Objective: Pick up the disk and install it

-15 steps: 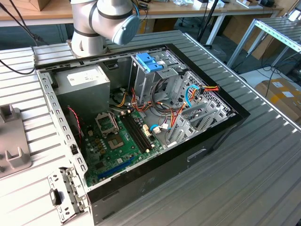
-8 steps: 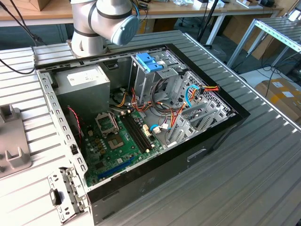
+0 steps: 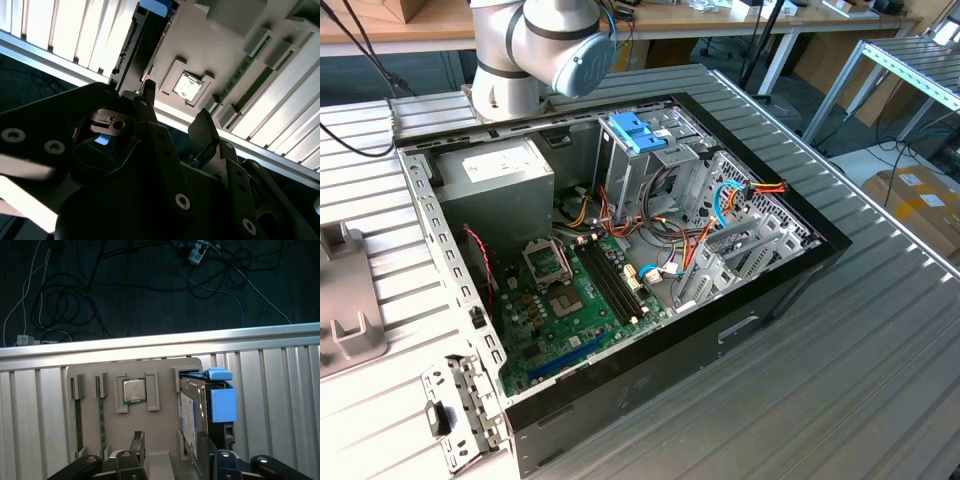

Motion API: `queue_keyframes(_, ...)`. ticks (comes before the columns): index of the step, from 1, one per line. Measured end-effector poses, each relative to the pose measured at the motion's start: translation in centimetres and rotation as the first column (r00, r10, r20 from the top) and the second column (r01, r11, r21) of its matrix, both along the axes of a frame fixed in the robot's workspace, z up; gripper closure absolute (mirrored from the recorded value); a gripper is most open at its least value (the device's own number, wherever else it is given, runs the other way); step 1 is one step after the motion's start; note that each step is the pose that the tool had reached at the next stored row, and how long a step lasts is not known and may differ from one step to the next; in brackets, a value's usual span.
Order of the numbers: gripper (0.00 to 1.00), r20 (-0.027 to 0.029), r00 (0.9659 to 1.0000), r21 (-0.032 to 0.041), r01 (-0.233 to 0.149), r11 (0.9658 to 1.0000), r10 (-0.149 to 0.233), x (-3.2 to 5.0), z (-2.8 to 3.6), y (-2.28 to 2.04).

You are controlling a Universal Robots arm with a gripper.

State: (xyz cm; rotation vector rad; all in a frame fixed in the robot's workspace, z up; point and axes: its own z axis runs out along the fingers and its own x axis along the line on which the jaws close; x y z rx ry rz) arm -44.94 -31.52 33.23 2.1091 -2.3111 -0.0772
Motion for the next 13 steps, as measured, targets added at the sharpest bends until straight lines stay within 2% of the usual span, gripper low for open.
queue_keyframes(5,0.45,0.0,1.0,0.0,0.0,1.0,0.0,0.0,-0.06,1.15)
queue_keyframes(8,0.45,0.0001,1.0,0.0001,0.0,1.0,0.0,0.0,-0.07,2.14)
queue_keyframes(13,0.45,-0.0001,1.0,0.0018,0.0,1.0,0.0,-0.01,-0.12,2.97)
